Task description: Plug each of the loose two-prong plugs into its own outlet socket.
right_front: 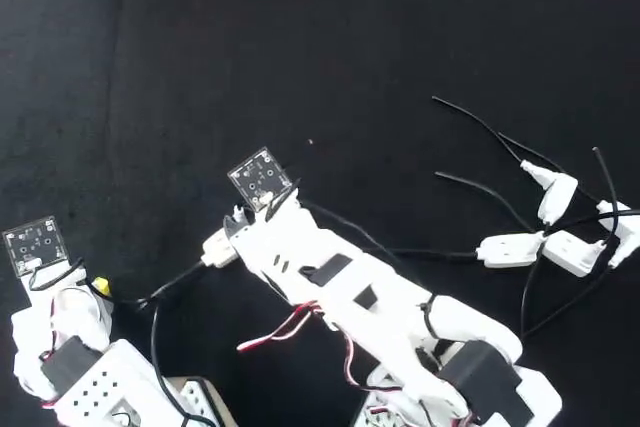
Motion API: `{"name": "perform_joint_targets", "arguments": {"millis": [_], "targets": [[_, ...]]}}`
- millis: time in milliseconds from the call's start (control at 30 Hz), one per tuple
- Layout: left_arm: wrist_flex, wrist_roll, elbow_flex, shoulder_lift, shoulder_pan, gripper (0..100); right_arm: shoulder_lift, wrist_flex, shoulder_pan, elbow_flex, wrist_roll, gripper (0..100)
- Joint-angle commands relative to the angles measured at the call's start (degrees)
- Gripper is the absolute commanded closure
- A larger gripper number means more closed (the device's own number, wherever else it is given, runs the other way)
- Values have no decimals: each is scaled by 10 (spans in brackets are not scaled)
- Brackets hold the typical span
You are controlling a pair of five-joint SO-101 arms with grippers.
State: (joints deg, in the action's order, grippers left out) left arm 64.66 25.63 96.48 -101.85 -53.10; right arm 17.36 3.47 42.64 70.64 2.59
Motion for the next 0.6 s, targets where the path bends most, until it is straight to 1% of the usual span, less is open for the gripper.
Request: {"name": "perform_joint_targets", "arguments": {"millis": [0,233,333,433,567], "targets": [[3,-5,9,-6,4,722,10,-29,-5,-18,-6,986],[3,-5,9,-6,4,722,-7,-44,26,-18,-35,986],[3,-5,9,-6,4,722,-18,-47,46,-18,-72,986],[3,-4,9,-6,4,722,-18,-67,51,-26,-76,986],[3,-4,9,-6,3,722,-22,-123,52,-52,-76,986]]}}
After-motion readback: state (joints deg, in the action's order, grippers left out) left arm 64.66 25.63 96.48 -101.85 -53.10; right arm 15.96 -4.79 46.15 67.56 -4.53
